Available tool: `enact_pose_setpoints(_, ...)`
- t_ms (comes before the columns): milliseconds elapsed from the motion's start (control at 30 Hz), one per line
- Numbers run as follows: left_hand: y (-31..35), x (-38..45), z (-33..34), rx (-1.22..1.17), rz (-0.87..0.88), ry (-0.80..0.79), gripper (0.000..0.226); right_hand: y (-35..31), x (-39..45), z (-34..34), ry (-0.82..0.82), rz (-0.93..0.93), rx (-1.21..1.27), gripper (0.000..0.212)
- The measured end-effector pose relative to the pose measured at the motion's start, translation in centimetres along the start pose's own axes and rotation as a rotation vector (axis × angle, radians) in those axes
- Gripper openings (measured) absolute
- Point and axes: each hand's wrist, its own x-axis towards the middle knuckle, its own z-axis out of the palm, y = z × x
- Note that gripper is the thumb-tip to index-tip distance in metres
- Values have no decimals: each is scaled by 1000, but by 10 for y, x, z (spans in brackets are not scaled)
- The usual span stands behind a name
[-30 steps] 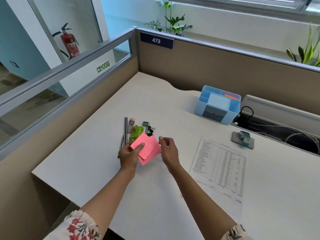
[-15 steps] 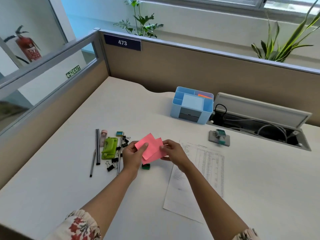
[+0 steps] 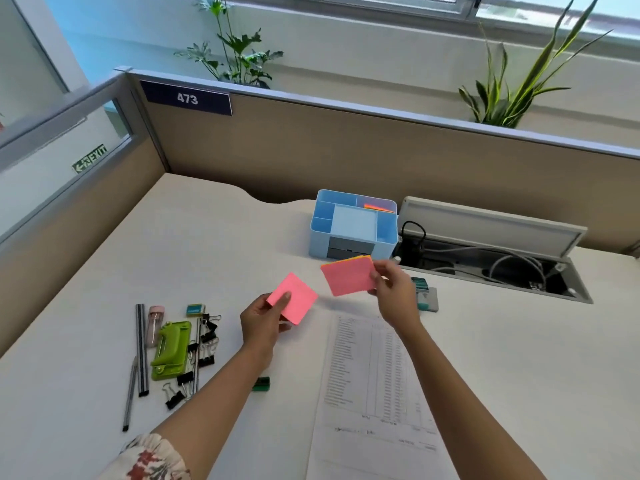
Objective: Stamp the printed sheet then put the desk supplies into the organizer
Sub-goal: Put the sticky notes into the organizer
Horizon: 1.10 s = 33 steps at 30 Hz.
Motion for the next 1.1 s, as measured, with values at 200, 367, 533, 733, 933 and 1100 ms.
enact_pose_setpoints(200, -11, 29, 3, -22, -116, -141, 27, -20, 48, -23, 332, -233, -20, 19)
enact_pose_setpoints(367, -16, 35, -5, -78, -127, -192, 29, -38, 86, -29, 525, -347, -124, 21)
enact_pose_setpoints(533, -19, 30, -9, -112, -99, -237, 22, -48, 122, -25, 489, -433, -284, 23)
enact_pose_setpoints(733, -20, 28, -12, -92, -91, -281, 20, -44, 142, -8, 369, -431, -445, 26)
enact_pose_setpoints(933, -19, 26, -11, -74, -67, -286, 20, -33, 158, -3, 319, -358, -513, 30)
enact_pose_setpoints(1100, -20, 26, -11, -64, -59, -294, 19, -21, 157, -6, 352, -292, -516, 29)
